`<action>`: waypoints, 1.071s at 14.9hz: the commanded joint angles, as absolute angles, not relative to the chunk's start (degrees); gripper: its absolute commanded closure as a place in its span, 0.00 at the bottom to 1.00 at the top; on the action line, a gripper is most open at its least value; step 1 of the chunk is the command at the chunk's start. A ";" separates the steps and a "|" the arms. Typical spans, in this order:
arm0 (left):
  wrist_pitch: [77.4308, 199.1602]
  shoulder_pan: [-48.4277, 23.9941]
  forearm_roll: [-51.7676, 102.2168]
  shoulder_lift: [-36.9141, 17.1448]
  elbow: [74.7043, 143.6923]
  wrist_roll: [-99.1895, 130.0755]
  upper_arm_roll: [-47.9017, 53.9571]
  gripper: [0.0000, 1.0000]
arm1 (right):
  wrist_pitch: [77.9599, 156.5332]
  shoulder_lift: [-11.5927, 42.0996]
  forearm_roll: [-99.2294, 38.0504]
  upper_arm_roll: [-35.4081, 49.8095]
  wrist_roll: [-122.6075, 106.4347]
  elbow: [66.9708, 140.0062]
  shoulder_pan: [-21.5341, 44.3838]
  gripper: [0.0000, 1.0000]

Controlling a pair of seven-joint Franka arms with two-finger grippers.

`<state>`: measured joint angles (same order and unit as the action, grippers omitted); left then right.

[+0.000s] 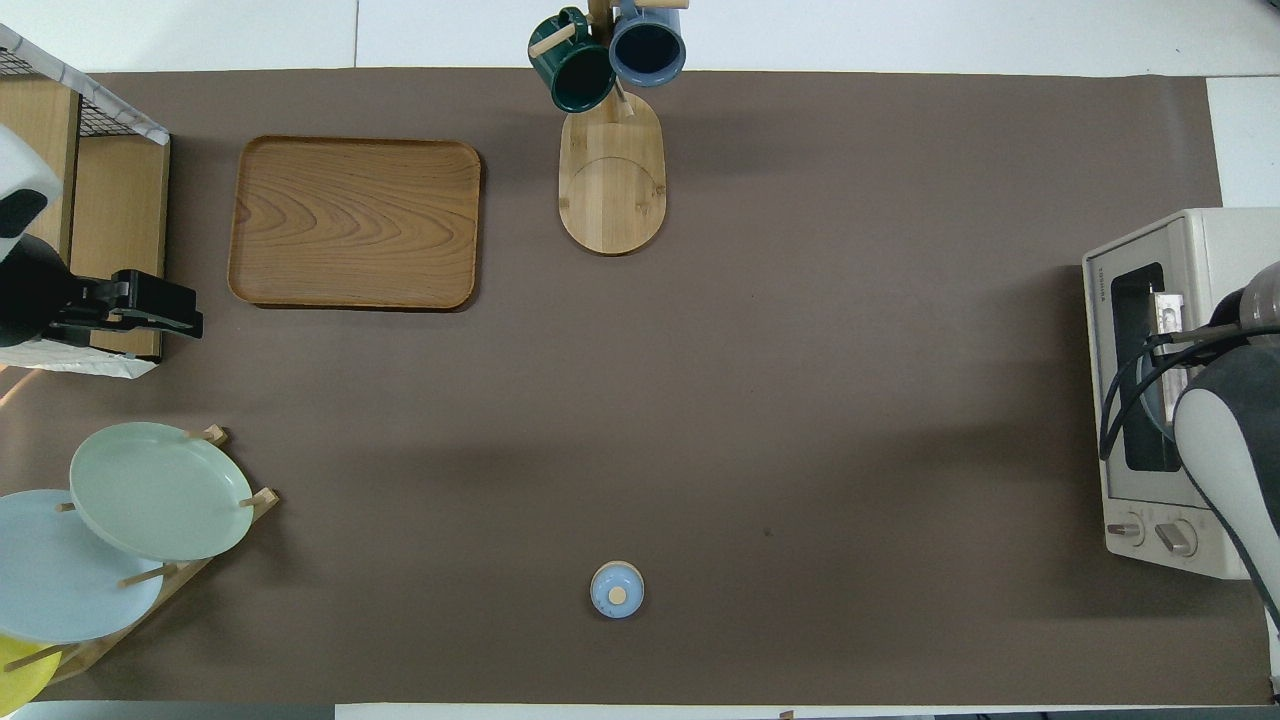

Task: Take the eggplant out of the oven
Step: 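Reach the right gripper into the open toaster oven toward the plate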

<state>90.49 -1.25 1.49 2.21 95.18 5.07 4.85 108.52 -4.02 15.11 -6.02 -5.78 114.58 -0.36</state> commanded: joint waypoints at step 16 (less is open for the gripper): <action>89.82 -0.70 0.70 2.11 94.92 4.66 5.36 0.00 | 122.41 -0.89 12.40 -5.36 -4.04 123.31 2.89 1.00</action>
<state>90.48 -1.25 1.49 2.21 95.18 5.07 4.85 115.66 -4.46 13.39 -5.29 -5.33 120.65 2.23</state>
